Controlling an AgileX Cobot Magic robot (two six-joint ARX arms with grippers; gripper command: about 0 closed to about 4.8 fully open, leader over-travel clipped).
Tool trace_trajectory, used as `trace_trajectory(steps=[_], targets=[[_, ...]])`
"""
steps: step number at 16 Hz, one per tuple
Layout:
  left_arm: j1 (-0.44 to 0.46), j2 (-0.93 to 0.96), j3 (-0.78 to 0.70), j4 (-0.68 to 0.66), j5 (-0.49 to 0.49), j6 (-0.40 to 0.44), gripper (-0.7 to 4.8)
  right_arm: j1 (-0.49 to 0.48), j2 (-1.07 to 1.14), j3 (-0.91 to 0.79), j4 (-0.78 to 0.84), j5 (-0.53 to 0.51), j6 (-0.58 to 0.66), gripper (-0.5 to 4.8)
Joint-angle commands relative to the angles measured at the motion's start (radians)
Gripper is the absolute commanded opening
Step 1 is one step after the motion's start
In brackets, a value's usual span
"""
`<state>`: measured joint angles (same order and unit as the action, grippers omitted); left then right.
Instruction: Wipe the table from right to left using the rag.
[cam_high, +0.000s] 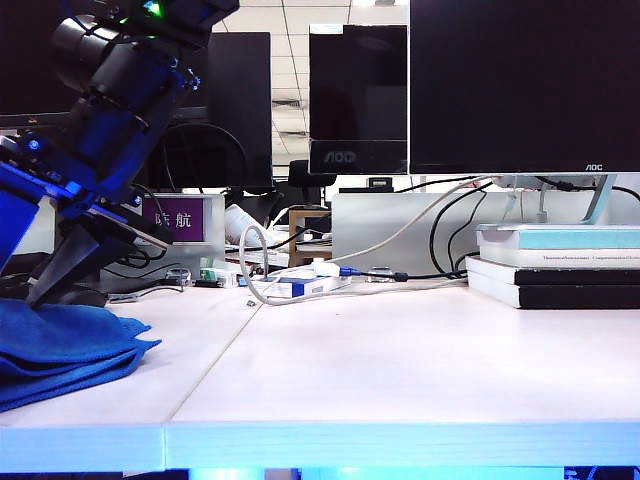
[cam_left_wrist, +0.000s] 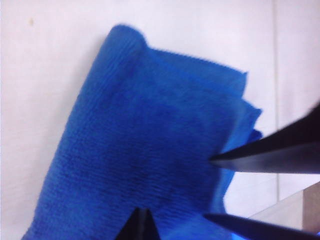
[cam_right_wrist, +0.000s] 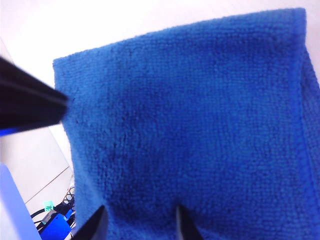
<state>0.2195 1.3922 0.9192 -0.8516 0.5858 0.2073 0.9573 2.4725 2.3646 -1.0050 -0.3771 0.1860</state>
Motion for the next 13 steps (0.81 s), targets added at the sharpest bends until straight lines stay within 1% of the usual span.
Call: trace_trajectory(steps=[1,7,11,12,13], targets=[[0.000,0.036,-0.001,0.005,0.002,0.029,-0.05,0.002,-0.010,0.006,0.004,-0.008,-0.013,1.80],[-0.001,0.129,-0.002,0.019,0.002,0.048,-0.05,0.002,-0.010,0.006,0.003,-0.026,-0.064,1.80],[-0.001,0.195,-0.002,0.043,-0.004,0.048,-0.05,0.002,-0.010,0.006,0.003,-0.028,-0.064,1.80],[-0.001,0.215,-0.002,0.051,-0.010,0.049,-0.05,0.000,-0.010,0.010,0.003,-0.053,-0.064,1.80],[-0.001,0.216,-0.003,0.060,-0.024,0.049,-0.05,0.000,-0.011,0.011,0.002,-0.056,-0.064,1.80]])
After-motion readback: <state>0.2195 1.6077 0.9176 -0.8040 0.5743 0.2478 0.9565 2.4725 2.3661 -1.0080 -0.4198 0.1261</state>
